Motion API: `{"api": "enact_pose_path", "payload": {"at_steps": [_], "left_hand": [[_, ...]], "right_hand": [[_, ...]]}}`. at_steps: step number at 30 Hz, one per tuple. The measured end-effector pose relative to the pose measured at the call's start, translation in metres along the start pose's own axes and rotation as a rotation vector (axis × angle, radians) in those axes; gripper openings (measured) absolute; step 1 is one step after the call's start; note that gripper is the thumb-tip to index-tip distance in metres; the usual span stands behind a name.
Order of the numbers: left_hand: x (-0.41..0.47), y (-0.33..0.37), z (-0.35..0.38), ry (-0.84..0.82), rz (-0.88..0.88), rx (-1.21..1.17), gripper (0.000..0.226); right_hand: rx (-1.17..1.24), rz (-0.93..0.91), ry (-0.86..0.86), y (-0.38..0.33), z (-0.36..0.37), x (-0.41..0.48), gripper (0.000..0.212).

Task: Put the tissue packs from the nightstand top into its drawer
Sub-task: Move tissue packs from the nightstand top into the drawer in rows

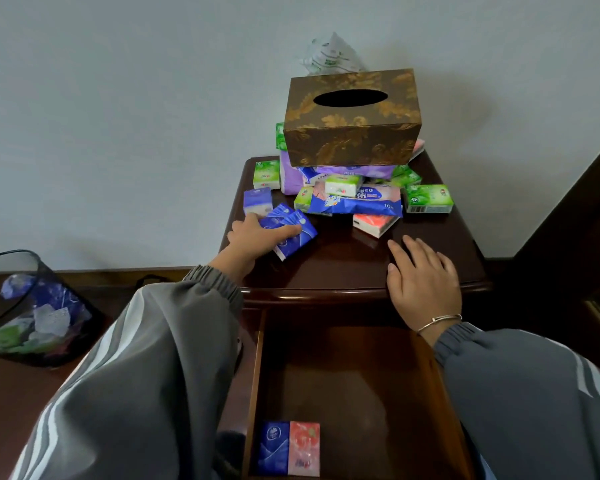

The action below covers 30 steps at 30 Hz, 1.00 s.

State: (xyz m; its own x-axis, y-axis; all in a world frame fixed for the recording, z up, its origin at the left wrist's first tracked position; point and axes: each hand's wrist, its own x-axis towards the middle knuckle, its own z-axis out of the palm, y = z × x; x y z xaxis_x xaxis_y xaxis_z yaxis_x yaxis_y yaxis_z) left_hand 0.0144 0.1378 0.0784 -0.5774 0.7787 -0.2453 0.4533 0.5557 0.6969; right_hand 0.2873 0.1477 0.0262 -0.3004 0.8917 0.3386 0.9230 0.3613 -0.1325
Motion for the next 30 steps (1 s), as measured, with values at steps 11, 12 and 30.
{"api": "enact_pose_path", "payload": {"at_steps": [11,12,30], "left_hand": [[-0.06,-0.009,0.018,0.165,0.487,0.481,0.068],[-0.064,-0.008,0.023,0.207,0.522,0.537,0.068],[-0.051,-0.023,0.04,0.288,0.466,-0.073,0.037]], "right_hand": [[0.01,-0.003,0.003,0.001,-0.001,-0.001,0.051],[0.012,-0.003,-0.009,0.001,-0.001,-0.002,0.05],[0.221,0.101,-0.158,0.072,-0.014,0.121,0.063]]}}
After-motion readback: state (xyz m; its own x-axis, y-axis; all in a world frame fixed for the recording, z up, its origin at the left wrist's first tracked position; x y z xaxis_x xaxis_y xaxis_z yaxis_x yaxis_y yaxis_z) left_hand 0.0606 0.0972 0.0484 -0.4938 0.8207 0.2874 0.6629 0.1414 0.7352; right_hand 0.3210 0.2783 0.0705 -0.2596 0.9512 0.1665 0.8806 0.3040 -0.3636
